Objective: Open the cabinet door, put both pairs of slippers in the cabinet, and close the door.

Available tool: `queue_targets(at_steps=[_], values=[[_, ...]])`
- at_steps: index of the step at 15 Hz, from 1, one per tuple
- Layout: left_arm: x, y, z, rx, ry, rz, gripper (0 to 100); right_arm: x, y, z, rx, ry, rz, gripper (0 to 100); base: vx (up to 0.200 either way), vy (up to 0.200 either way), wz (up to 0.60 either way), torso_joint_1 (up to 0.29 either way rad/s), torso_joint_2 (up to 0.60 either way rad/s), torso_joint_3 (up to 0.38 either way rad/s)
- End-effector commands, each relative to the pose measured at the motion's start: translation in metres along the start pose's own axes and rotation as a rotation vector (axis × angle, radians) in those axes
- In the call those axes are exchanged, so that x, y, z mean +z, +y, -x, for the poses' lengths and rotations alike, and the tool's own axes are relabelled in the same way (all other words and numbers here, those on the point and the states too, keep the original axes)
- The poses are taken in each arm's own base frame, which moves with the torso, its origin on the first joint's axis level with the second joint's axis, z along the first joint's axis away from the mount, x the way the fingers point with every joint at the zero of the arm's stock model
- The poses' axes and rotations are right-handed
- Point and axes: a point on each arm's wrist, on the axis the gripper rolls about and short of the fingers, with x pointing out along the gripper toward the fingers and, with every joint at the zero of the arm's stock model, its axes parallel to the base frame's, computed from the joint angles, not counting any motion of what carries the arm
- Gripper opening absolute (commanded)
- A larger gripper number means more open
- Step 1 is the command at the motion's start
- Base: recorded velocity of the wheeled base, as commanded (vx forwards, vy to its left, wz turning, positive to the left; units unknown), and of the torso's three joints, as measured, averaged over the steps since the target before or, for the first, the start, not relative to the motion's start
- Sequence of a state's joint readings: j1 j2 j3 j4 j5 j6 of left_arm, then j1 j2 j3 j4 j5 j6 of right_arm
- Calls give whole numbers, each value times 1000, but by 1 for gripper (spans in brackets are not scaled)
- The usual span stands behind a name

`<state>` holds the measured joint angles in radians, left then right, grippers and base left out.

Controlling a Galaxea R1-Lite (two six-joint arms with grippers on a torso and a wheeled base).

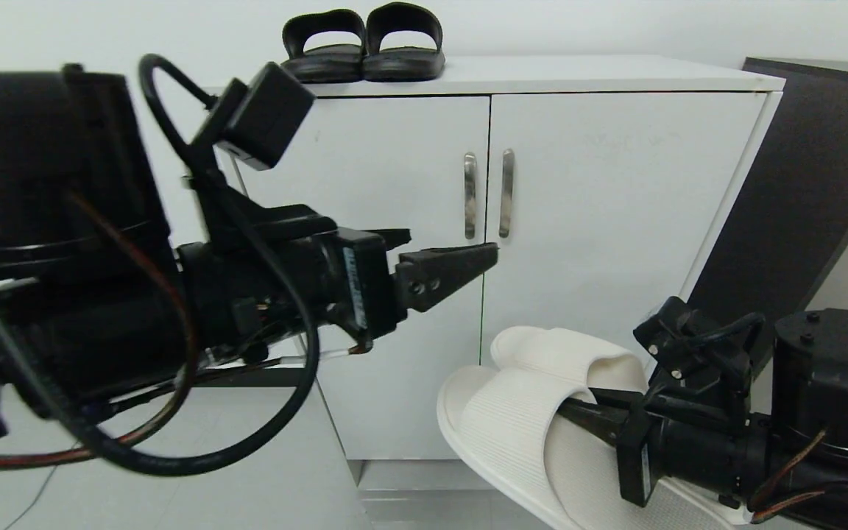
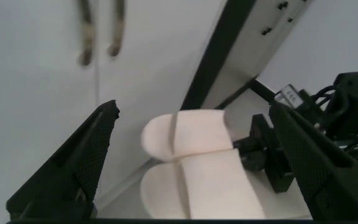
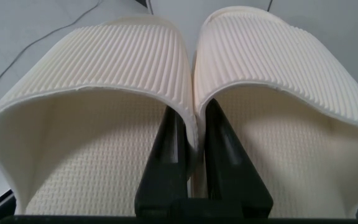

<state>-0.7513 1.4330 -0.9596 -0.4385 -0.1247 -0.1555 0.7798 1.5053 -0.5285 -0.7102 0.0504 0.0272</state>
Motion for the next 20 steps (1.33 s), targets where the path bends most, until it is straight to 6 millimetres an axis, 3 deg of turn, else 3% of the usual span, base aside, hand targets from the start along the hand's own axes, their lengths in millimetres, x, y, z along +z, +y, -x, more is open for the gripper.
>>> queue_targets(at_steps=[1,5,7,11,14,20], values=[[-5,3,-36,-51,39,4,100,-1,-2,0,-5,5,-2,0,0,0,0,0,0,0],[-7,7,-75,-91,55,9,100,-3,-3,1,-12,11,0,0,0,0,0,0,0,0],[-7,8,-81,-167,63,13,100,-3,-3,1,-12,12,1,0,0,0,0,0,0,0],[7,27,-92,-282,55,85,100,-6,-4,-3,-14,27,0,0,0,0,0,0,0,0],[12,45,-109,-246,31,109,100,-8,-4,-5,-16,33,0,0,0,0,0,0,0,0],[13,59,-133,-133,-13,103,100,-7,-4,-5,-16,32,0,0,0,0,0,0,0,0]])
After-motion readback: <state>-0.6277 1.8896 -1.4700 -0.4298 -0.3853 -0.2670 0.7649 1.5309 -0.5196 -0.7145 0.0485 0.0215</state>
